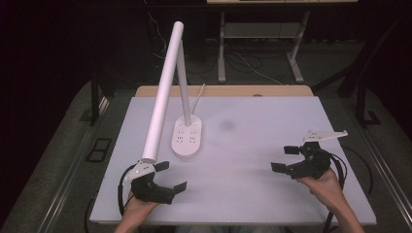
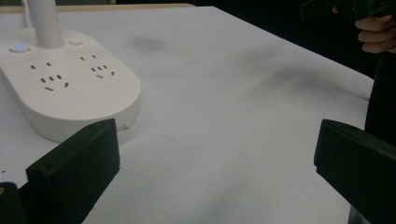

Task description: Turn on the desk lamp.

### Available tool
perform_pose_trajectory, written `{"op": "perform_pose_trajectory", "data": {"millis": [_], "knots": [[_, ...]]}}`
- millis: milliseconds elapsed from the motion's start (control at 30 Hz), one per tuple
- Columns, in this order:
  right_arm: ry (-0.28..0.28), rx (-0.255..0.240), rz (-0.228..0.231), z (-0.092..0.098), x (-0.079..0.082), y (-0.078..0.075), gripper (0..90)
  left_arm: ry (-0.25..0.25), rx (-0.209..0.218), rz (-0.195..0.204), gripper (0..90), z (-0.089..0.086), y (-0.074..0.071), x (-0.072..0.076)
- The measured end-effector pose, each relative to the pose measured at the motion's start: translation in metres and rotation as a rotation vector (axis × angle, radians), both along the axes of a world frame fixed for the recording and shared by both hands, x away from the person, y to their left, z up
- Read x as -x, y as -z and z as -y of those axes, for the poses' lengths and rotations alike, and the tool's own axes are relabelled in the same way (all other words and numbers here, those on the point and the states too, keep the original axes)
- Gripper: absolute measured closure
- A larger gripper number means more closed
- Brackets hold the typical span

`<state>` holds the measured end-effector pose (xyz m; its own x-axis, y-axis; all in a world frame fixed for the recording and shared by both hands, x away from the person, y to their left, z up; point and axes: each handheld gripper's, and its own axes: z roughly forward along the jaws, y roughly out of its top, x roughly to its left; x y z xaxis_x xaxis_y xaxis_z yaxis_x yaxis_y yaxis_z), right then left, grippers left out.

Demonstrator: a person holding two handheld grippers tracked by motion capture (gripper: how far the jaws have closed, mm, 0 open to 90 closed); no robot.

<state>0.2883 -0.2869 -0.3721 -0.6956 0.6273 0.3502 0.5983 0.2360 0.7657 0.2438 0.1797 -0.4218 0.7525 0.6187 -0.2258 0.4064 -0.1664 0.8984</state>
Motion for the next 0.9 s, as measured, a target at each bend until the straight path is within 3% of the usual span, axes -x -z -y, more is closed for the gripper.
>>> {"op": "perform_pose_trajectory", "data": {"millis": [900], "knots": [[-0.064,0.047,-0.031,-0.033,-0.034,-0.006,0.4,0.0,0.002,-0.001,0.0,0.0,0.0,0.0]]}}
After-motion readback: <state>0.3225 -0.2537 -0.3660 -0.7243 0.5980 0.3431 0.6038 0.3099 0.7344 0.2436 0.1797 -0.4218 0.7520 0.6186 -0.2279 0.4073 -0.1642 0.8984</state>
